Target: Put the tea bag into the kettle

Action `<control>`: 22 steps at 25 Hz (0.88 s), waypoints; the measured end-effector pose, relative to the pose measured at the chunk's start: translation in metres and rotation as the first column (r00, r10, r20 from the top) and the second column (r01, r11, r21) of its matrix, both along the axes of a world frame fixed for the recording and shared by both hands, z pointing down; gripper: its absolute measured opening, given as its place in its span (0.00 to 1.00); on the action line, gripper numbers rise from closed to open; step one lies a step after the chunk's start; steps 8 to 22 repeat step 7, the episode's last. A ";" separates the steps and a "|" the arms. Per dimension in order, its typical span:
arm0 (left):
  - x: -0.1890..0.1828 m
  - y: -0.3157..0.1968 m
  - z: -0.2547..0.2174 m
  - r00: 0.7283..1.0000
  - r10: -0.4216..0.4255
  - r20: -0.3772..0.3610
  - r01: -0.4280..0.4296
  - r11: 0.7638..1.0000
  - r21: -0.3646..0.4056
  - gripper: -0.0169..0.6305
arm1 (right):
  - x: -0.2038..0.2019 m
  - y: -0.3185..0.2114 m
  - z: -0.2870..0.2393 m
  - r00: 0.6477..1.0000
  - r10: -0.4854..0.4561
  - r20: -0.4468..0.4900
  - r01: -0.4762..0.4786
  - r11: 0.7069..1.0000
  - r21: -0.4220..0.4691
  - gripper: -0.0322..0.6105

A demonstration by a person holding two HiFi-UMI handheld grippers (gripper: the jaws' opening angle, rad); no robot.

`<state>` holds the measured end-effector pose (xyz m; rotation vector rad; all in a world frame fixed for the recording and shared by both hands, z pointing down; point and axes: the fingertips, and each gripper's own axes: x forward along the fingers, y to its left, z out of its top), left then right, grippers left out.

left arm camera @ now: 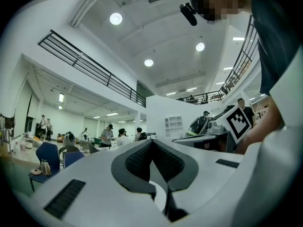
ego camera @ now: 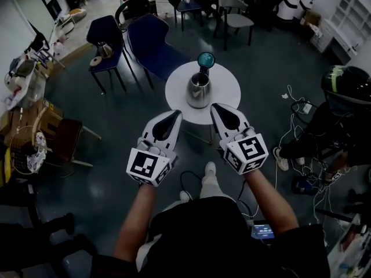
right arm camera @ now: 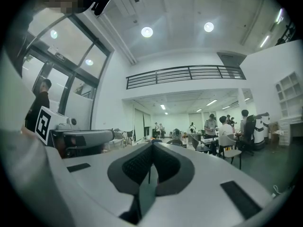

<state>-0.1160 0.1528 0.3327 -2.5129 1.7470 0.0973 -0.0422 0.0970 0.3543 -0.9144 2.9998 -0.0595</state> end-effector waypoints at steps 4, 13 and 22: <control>-0.008 0.016 0.001 1.000 -0.001 0.003 0.001 1.000 0.004 0.05 | -0.004 0.015 -0.001 1.000 0.003 -0.002 -0.003 1.000 0.002 0.08; -0.011 0.026 0.000 1.000 0.004 0.011 -0.004 1.000 0.000 0.05 | -0.008 0.025 -0.004 1.000 0.004 -0.004 -0.004 1.000 0.002 0.08; -0.011 0.026 0.000 1.000 0.004 0.011 -0.004 1.000 0.000 0.05 | -0.008 0.025 -0.004 1.000 0.004 -0.004 -0.004 1.000 0.002 0.08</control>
